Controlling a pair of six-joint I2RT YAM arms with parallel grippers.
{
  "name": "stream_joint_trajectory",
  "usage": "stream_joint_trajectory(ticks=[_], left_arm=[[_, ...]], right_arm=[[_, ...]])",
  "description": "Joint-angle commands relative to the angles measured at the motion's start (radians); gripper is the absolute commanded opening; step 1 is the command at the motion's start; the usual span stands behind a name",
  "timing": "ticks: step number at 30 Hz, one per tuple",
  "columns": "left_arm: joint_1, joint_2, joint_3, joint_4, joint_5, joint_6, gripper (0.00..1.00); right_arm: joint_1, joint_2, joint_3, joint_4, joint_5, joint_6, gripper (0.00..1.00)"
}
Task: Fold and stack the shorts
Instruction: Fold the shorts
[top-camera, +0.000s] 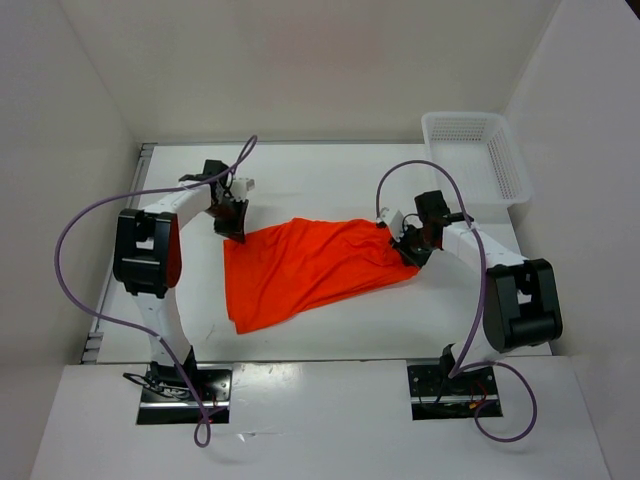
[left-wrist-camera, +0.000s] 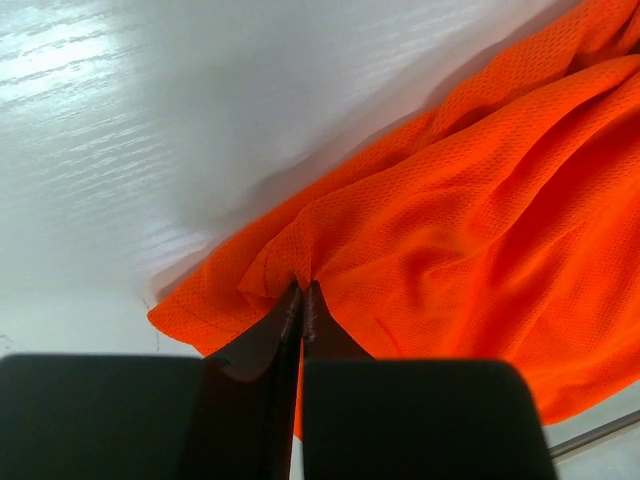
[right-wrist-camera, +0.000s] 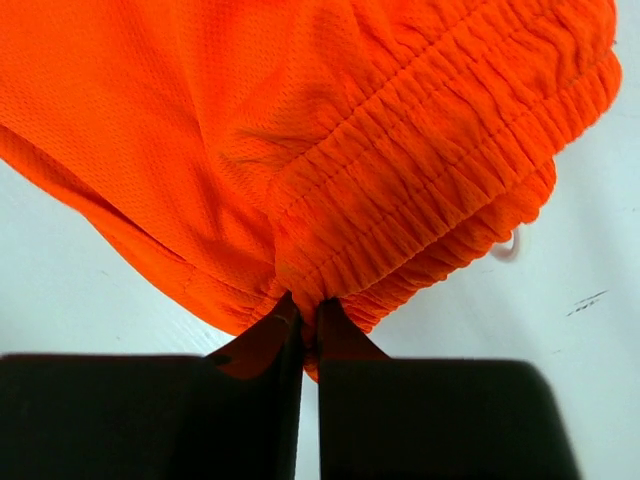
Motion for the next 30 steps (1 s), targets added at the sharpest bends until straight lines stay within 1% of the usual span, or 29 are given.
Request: stream_joint_trajectory(ticks=[1, 2, 5, 7, 13, 19, 20, 21, 22, 23, 24, 25, 26, 27, 30], left_arm=[[0.009, -0.042, 0.029, 0.02, -0.002, 0.004, 0.0], [0.024, -0.052, 0.057, 0.004, -0.016, 0.004, 0.0], [0.075, -0.066, 0.113, -0.063, -0.073, 0.004, 0.0], [0.098, -0.075, 0.114, -0.063, -0.137, 0.004, 0.0], [0.08, -0.055, 0.078, -0.063, -0.191, 0.004, 0.0], [0.07, -0.003, 0.046, 0.006, -0.268, 0.004, 0.0], [0.07, 0.006, 0.034, 0.015, -0.279, 0.004, 0.02], [0.07, 0.006, 0.044, 0.015, -0.288, 0.004, 0.06], [0.07, 0.006, 0.055, 0.015, -0.288, 0.004, 0.15], [0.058, 0.006, 0.066, 0.015, -0.277, 0.004, 0.37], [0.044, -0.015, 0.066, 0.015, -0.257, 0.004, 0.43], [0.035, -0.035, 0.066, 0.015, -0.257, 0.004, 0.48], [0.035, -0.084, 0.066, 0.015, -0.257, 0.004, 0.51], [0.02, -0.113, 0.066, 0.015, -0.277, 0.004, 0.55], [-0.02, -0.252, 0.043, 0.015, -0.328, 0.004, 0.56]], right_arm=[[0.005, -0.057, -0.006, 0.024, 0.019, -0.001, 0.03], [0.005, -0.057, -0.006, 0.012, 0.019, -0.01, 0.0], [0.005, -0.067, -0.006, -0.049, 0.028, -0.074, 0.0], [0.005, -0.067, -0.017, -0.091, 0.01, -0.122, 0.0], [0.005, -0.067, -0.036, -0.113, 0.02, -0.164, 0.0], [0.005, -0.067, -0.026, -0.102, 0.039, -0.164, 0.0], [0.005, -0.067, -0.026, -0.102, 0.039, -0.164, 0.0], [0.005, -0.067, -0.026, -0.067, 0.039, -0.129, 0.02], [0.005, -0.067, -0.026, -0.047, 0.05, -0.101, 0.12], [0.005, -0.067, -0.016, -0.036, 0.05, -0.084, 0.41], [0.005, -0.067, 0.009, -0.036, 0.04, -0.063, 0.55], [0.005, -0.067, 0.026, -0.036, 0.04, -0.047, 0.64], [0.005, -0.067, 0.042, -0.036, 0.027, -0.029, 0.71], [0.005, -0.067, 0.079, -0.036, 0.027, -0.01, 0.73], [0.005, -0.076, 0.154, -0.057, 0.005, 0.051, 0.73]])
